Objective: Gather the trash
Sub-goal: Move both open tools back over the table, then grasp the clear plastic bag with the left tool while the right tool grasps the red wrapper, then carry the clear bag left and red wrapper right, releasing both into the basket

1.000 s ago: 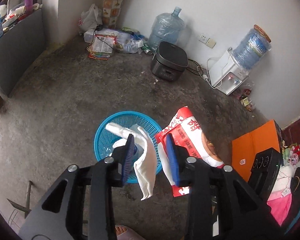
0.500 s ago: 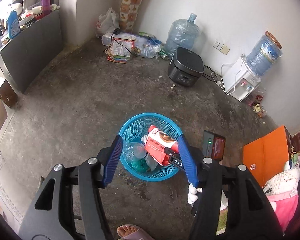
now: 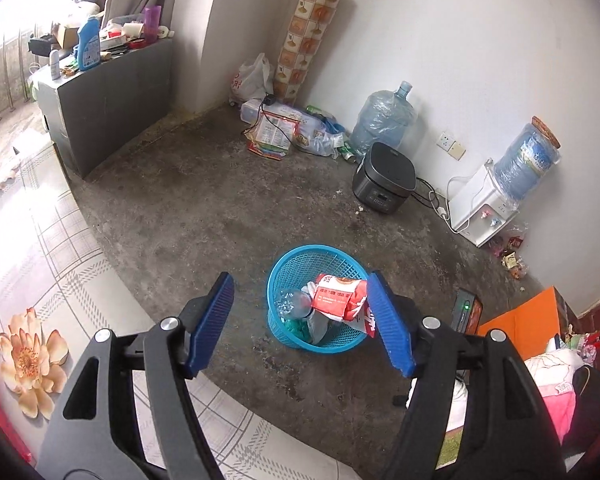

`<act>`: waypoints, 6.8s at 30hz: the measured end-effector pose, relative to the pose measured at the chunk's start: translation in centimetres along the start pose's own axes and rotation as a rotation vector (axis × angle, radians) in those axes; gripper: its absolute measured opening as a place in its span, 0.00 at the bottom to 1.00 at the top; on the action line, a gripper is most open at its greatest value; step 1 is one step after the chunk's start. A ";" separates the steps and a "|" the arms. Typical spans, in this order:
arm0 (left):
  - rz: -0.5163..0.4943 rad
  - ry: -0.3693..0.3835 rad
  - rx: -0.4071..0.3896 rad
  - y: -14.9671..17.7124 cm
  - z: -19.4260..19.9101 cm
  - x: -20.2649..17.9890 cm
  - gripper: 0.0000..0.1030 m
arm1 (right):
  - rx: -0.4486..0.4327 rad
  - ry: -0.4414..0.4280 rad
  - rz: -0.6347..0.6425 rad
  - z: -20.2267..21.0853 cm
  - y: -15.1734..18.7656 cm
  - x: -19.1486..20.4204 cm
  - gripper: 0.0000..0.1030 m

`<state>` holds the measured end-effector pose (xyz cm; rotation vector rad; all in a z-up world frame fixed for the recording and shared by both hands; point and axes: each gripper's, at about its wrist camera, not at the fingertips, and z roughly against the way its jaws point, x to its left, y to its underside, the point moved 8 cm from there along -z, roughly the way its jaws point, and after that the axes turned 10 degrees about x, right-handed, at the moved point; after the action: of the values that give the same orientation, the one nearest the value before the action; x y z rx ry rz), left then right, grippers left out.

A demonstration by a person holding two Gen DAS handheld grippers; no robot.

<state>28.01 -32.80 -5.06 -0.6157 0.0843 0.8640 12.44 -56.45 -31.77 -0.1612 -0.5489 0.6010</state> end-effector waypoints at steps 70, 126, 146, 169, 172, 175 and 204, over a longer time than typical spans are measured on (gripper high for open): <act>0.790 0.064 -0.411 23.3 21.4 32.8 0.26 | 0.507 -0.443 0.821 1.6 29.8 53.3 0.05; 0.727 0.234 -0.332 24.6 19.5 27.6 0.08 | 0.419 -0.496 0.686 4.8 25.6 45.8 0.05; 0.424 0.206 -0.455 16.7 25.1 17.7 0.07 | 0.138 -0.572 0.407 14.8 13.7 34.2 0.05; 0.124 0.232 -0.162 8.1 12.2 2.0 0.07 | -0.102 -0.413 0.031 17.2 5.0 13.1 0.05; 0.089 0.227 -0.114 6.9 9.7 0.0 0.07 | -0.117 -0.355 0.003 16.5 4.1 10.3 0.05; 0.059 0.212 -0.051 5.8 6.8 -1.6 0.07 | -0.112 -0.307 -0.022 15.1 3.7 8.2 0.05; -0.193 -0.027 0.412 -0.1 -26.4 -8.7 0.08 | 0.243 -0.053 -0.400 -12.1 -3.0 -4.8 0.05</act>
<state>26.96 -53.05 -24.04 -0.2208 0.1705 0.6418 17.06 -61.50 -43.28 0.1924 -0.5365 0.2779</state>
